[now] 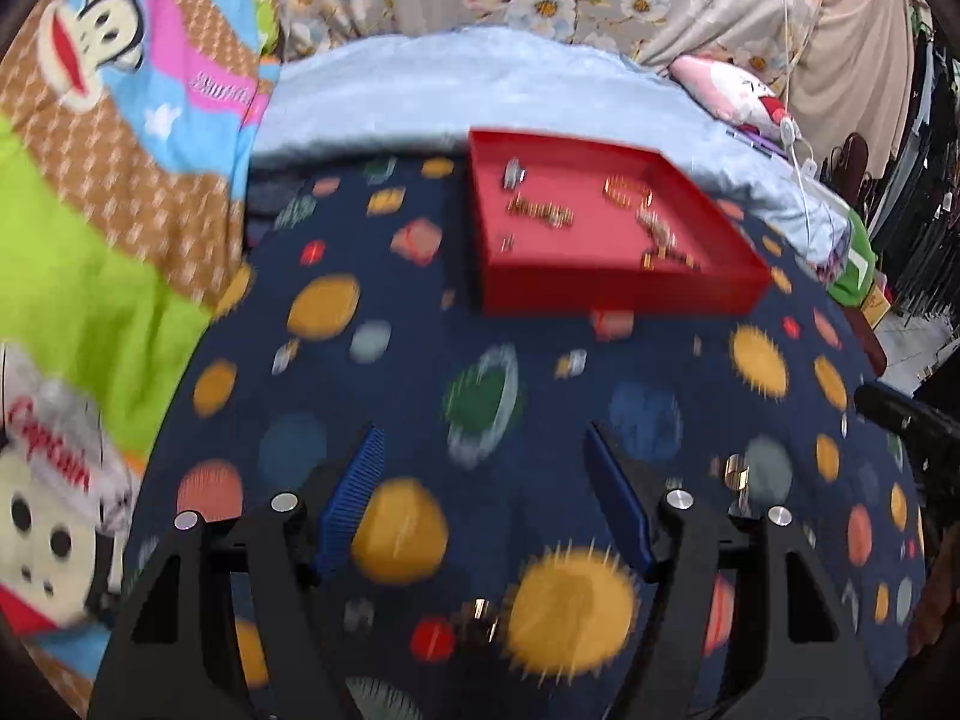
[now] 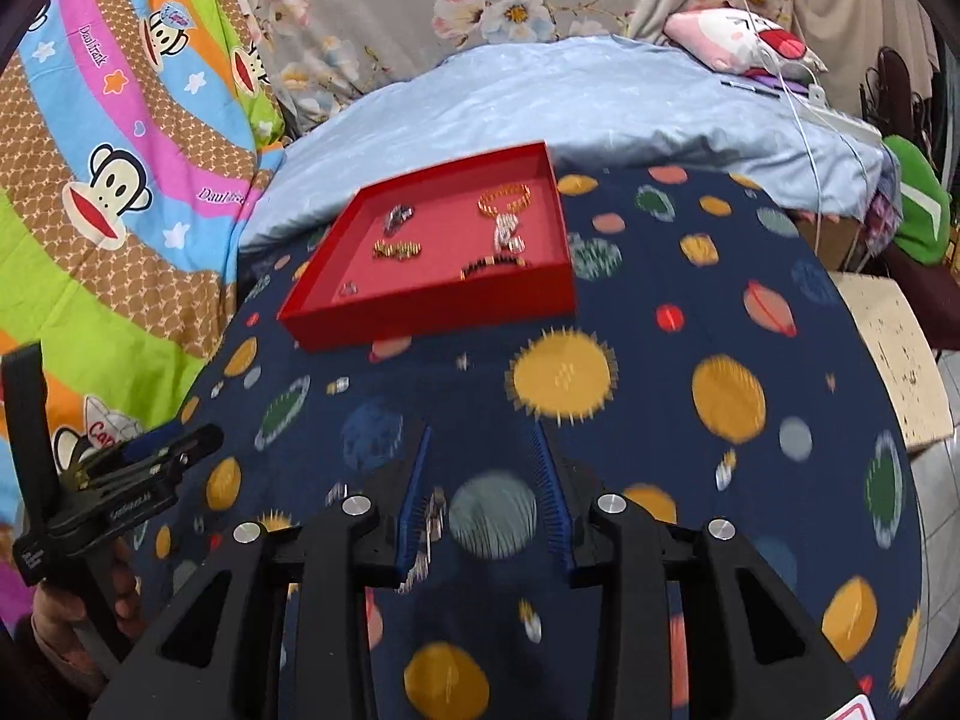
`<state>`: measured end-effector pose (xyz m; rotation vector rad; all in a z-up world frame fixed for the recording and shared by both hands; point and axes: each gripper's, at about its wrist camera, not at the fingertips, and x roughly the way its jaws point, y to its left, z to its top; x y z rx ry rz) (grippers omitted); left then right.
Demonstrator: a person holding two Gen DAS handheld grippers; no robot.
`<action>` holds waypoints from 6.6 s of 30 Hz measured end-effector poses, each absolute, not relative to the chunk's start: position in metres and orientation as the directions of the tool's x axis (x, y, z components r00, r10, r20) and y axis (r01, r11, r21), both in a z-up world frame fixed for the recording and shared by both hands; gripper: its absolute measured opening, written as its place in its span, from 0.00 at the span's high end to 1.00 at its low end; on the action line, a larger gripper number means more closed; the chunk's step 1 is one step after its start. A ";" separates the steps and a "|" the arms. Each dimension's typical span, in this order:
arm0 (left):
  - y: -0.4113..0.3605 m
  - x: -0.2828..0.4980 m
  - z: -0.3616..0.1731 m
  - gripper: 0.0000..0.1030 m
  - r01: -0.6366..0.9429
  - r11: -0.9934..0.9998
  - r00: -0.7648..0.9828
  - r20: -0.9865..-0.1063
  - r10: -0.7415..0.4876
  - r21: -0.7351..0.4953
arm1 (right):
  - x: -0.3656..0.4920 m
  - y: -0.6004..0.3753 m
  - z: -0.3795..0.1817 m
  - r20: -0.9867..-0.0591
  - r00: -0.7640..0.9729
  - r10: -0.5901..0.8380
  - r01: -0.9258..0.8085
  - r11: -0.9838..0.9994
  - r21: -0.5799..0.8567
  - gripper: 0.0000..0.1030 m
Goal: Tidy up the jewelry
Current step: 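Grasp the silver hoop earring with the left tool while the right tool grasps the chain earring, then carry hoop and chain earring into the red tray and open both tools, then withdraw both open tools from the tray toward the remaining earrings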
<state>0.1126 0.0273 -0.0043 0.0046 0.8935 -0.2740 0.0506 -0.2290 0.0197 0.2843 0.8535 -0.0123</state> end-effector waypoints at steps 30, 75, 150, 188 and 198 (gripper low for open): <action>0.030 0.061 -0.055 0.79 0.274 0.959 0.544 -0.810 -0.218 -0.074 | 0.009 -0.206 -0.003 -0.783 0.609 0.129 0.117 0.961 0.249 0.68; 0.007 0.076 -0.042 0.81 0.328 0.930 0.493 -0.810 -0.319 -0.166 | 0.089 -0.186 -0.052 -0.821 0.544 0.175 0.031 0.973 0.228 0.86; -0.084 0.307 -0.020 0.64 0.323 0.934 0.570 -0.758 -0.319 -0.150 | 0.295 -0.232 -0.017 -0.733 0.645 0.217 0.027 0.952 0.305 0.86; -0.016 0.113 -0.015 0.47 0.273 0.957 0.585 -0.773 -0.243 -0.095 | 0.062 -0.199 -0.017 -0.793 0.591 0.144 0.050 0.975 0.215 0.66; -0.008 0.101 -0.028 0.47 0.262 0.960 0.558 -0.795 -0.237 -0.102 | 0.072 -0.183 -0.044 -0.825 0.547 0.140 0.036 0.981 0.190 0.79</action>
